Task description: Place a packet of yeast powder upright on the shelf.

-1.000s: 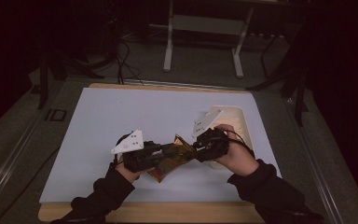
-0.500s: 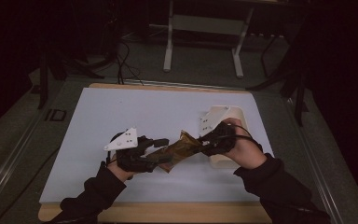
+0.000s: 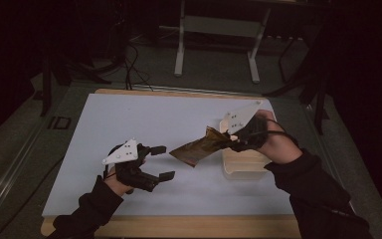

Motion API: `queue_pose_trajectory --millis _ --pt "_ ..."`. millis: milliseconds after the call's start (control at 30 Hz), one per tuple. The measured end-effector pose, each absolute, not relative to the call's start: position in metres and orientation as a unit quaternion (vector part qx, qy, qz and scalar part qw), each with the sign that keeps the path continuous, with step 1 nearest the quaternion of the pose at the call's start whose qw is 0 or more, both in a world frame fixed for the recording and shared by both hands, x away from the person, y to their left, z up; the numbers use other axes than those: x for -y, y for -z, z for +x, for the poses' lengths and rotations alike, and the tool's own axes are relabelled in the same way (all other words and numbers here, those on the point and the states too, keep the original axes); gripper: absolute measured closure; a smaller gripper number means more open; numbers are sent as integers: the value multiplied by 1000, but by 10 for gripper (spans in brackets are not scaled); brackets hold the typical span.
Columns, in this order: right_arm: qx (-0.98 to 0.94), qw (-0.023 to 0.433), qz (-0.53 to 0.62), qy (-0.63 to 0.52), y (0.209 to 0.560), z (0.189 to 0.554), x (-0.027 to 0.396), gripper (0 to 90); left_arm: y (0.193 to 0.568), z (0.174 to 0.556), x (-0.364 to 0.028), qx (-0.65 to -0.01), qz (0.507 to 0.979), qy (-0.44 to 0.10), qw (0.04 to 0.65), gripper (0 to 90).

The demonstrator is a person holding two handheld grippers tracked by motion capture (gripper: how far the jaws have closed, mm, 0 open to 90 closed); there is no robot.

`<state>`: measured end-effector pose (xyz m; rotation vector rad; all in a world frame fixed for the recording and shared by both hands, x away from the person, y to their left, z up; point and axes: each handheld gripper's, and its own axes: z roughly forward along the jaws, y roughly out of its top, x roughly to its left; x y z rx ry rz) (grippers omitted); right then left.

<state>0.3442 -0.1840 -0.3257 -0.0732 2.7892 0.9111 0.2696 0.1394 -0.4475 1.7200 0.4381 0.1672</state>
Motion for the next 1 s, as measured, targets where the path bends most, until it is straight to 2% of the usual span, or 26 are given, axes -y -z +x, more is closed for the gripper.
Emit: queue_pose_trajectory --millis 333,567,767,1000 --pt "-948 134 -22 -287 296 359 205 768 463 259 -162 -225 748 -77 619 98" --pt "-949 165 -8 -270 284 369 227 768 476 252 -173 -240 748 -71 615 98" --pt "-948 184 -2 -258 283 380 246 768 483 250 -175 -245 753 -67 607 79" --pt "-953 178 17 -243 292 387 264 768 486 252 -176 -250 752 -65 606 60"
